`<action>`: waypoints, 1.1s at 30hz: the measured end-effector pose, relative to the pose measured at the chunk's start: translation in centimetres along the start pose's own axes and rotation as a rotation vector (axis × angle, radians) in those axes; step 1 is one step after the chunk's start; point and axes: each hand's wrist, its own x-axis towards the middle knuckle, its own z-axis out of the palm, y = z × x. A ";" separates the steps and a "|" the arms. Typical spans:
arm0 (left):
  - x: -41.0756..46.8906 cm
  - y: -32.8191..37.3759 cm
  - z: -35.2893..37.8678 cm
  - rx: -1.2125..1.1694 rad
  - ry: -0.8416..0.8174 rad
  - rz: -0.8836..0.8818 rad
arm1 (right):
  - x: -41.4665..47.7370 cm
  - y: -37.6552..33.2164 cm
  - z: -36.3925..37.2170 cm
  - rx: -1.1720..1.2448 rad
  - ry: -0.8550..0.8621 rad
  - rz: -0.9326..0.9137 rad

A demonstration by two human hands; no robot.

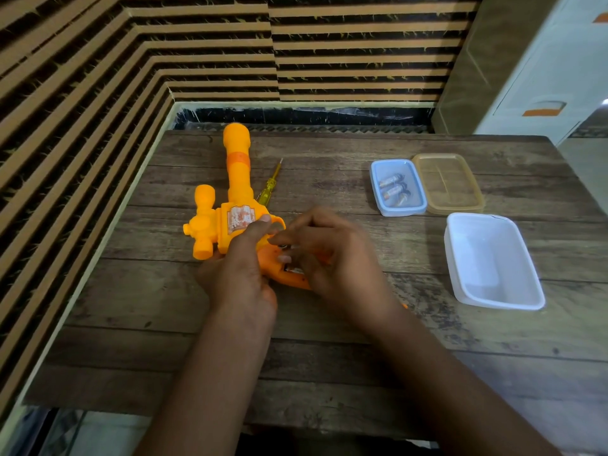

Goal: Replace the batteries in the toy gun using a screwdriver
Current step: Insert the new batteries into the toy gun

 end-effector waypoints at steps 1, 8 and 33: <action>0.0 -0.1 0.0 0.002 0.007 -0.002 | 0.1 0.0 -0.1 -0.018 -0.015 -0.008; 0.0 0.0 0.1 0.037 0.002 -0.031 | 0.3 0.0 -0.7 0.017 -0.080 0.009; -0.8 0.3 0.2 0.012 -0.024 0.042 | 0.2 0.1 -0.5 0.062 -0.037 0.044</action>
